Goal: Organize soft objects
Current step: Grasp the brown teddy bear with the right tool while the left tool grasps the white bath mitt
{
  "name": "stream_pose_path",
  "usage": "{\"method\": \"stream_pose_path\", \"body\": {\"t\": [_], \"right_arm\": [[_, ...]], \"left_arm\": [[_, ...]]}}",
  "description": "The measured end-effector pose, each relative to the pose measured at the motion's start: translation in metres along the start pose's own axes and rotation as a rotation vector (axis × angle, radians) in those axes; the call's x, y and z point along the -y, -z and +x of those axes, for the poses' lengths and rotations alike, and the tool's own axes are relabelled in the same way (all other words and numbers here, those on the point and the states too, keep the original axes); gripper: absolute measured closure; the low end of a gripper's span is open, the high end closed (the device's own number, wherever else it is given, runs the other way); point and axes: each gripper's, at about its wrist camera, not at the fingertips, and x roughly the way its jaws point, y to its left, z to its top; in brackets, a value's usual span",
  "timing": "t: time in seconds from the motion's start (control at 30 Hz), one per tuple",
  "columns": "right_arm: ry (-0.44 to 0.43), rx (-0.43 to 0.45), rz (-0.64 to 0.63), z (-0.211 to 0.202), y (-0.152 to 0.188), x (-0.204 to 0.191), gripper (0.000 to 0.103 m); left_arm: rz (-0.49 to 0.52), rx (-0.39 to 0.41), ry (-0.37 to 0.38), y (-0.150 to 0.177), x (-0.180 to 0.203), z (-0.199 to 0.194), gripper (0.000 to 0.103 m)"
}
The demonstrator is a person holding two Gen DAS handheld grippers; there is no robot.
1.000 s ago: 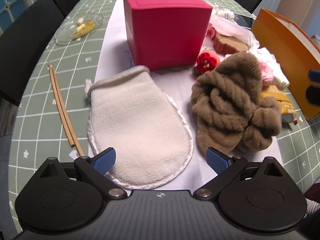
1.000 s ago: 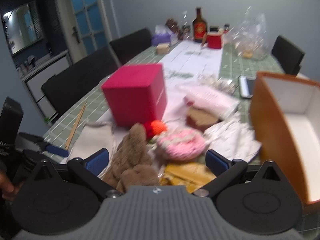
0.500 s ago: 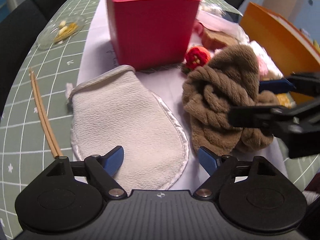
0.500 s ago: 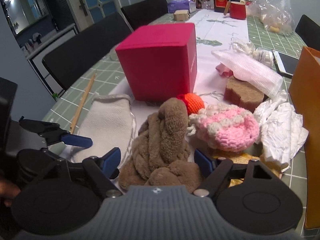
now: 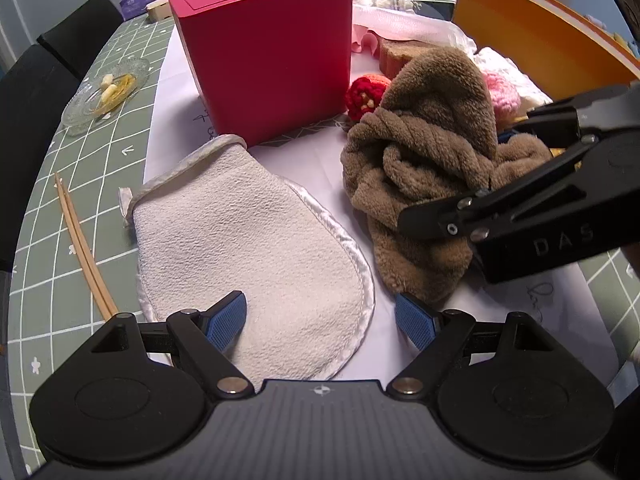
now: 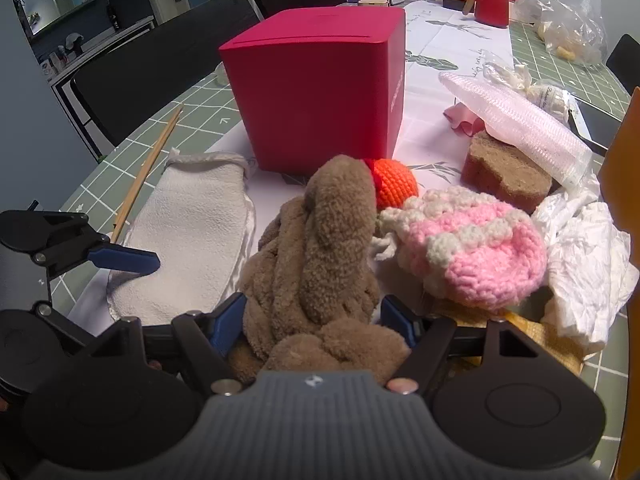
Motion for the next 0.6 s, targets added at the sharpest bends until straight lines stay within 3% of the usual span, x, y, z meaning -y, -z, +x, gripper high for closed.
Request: {"method": "stream_pose_path", "body": {"t": [0.2,0.43,0.6], "right_arm": [[-0.024,-0.009,0.017,-0.003,0.0,0.005,0.036],[-0.055,0.002,0.016,-0.008,0.002,0.007,0.05],[-0.048,0.013,-0.001,-0.014,0.004,0.006,0.051]], "left_arm": [[0.011,0.004,0.005,0.001,-0.003,0.0,0.001],[0.027,0.0,0.003,0.0,-0.004,-0.001,0.001],[0.007,-0.014,-0.004,0.0,-0.01,-0.001,0.002]]}}
